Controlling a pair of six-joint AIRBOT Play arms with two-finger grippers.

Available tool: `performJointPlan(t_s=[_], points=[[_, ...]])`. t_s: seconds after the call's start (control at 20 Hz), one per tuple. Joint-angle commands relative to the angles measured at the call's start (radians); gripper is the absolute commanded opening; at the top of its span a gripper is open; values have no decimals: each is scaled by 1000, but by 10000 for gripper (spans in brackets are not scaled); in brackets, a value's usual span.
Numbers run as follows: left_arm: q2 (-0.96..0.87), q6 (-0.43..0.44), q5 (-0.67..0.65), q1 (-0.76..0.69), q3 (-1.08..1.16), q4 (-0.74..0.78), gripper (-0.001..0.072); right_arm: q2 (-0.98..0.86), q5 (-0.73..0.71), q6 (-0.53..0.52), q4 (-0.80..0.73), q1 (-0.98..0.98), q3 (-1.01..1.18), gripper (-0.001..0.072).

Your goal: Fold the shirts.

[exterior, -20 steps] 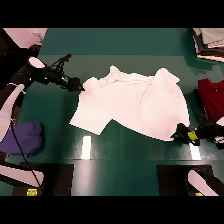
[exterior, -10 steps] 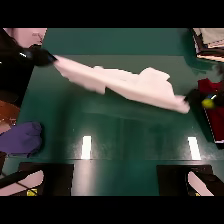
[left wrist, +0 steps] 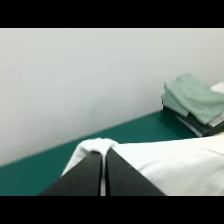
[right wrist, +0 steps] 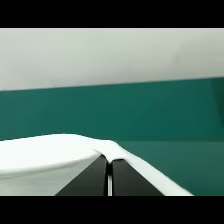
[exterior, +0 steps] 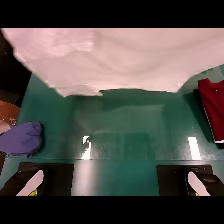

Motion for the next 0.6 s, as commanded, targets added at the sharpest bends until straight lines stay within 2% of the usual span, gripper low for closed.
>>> performJointPlan(t_s=[0.0,0.2,0.3,0.55], points=[[51,-26,13,2,169,-20,26,2,43,-21,-27,1,182,17],[82,-24,2,2,203,-18,25,-61,190,-20,-76,2,353,17],[79,-26,0,2,147,24,25,-128,276,-12,-74,2,398,17],[16,-27,-72,2,-193,38,26,-326,389,-5,-66,2,194,17]])
